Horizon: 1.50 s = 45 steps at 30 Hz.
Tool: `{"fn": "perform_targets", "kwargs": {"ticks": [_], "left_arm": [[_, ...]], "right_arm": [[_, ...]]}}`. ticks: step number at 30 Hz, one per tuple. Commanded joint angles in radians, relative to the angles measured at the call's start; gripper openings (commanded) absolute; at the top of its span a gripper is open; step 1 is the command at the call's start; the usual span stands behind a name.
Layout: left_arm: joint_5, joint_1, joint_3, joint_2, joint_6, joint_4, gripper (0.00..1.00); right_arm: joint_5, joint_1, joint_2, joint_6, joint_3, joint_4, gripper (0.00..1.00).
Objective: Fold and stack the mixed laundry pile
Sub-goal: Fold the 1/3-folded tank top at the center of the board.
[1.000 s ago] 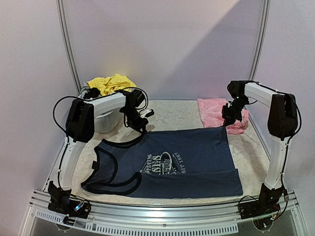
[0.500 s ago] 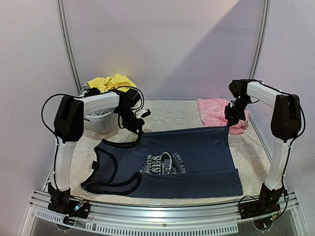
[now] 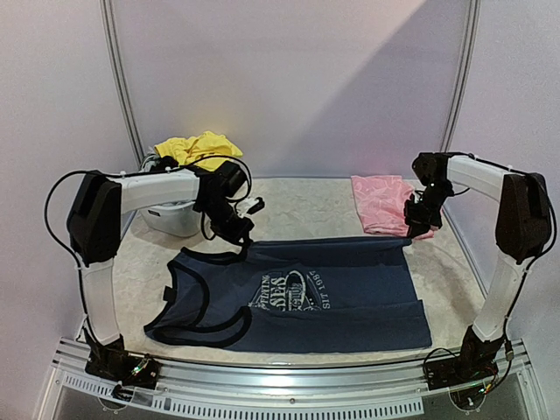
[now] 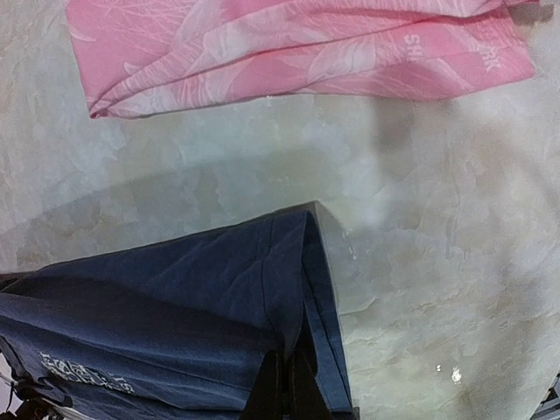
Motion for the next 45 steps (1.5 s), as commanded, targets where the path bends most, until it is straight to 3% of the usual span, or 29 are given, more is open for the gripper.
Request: {"fn": "perform_targets", "kwargs": {"ticks": [1,26,39,45], "left_arm": [[-0.057,-0.038,-0.078,-0.063,-0.039,0.047,0.02],[-0.12,-0.148,-0.299,-0.167,-0.138,0.137,0.06],[-0.157,-0.166,-0.356,-0.191,-0.187,0.167,0.2],[-0.187,-0.167,-0.394,-0.295,-0.227,0.169,0.26]], "right_arm": [[0.004,0.003,-0.071,0.014,-0.062,0.046,0.0],[-0.042,0.004,-0.218,0.077,-0.396,0.139,0.0],[-0.087,0.01,-0.23,0.107,-0.491,0.16,0.0],[-0.072,0.013,-0.237,0.112,-0.522,0.153,0.0]]}}
